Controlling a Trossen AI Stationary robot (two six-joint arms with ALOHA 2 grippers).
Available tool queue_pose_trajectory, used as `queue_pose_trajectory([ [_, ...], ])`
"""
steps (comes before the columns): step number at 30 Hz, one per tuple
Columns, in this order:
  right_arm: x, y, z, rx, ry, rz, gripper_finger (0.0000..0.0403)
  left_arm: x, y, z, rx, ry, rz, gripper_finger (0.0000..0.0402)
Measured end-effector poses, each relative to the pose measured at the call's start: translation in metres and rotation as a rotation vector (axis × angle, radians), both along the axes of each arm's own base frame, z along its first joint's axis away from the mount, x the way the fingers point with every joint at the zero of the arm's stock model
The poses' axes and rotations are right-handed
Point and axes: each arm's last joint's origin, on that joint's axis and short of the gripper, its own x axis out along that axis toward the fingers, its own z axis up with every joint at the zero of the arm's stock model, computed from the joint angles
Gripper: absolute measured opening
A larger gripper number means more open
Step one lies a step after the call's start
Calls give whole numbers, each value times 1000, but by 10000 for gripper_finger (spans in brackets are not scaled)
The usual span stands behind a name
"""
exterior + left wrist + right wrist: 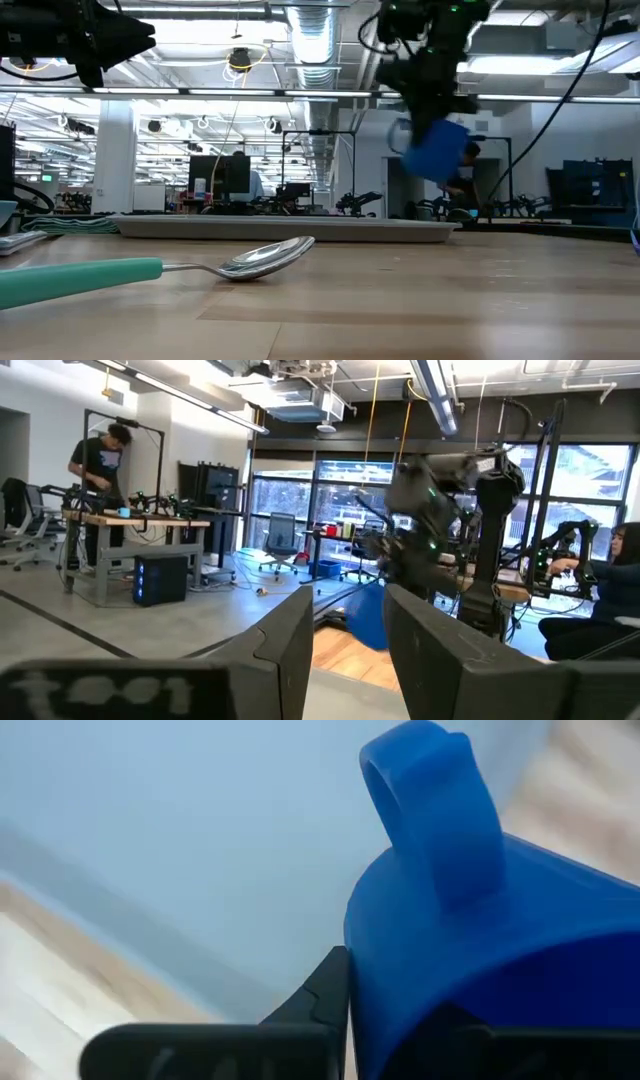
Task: Set up tray
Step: Put the blue cup on the gray tray
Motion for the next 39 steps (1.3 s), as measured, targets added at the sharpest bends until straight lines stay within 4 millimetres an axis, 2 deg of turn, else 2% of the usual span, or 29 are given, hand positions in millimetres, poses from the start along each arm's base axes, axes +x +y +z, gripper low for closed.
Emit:
queue_pose_trajectory([
  [6, -2, -50, 10, -14, -170, -75, 9, 0, 0, 1, -5, -11, 0, 112],
  [8, 1, -64, 3, 7, -204, -95, 11, -1, 0, 2, -4, -19, 2, 112],
  [12, 11, -87, -24, 42, -186, -109, 7, -1, 1, 2, -5, -22, 2, 112],
  [15, 18, -95, -49, 138, -133, -70, 5, -1, 1, 2, -3, -21, 3, 112],
  [17, 26, -102, -54, 177, -149, -41, 7, -1, 1, 2, -1, -18, 6, 112],
  [23, 46, -128, -60, 153, -142, 19, 21, -1, 1, 1, -3, -4, 20, 112],
  [26, 54, -141, -57, 138, -133, 36, 16, -1, 1, 0, -5, 1, 22, 112],
  [31, 60, -155, -64, 142, -11, 58, 15, 0, 1, -1, -1, 13, 25, 112],
  [39, 68, -171, -66, 157, 18, 68, 63, 1, 0, -2, 8, 34, 28, 112],
])
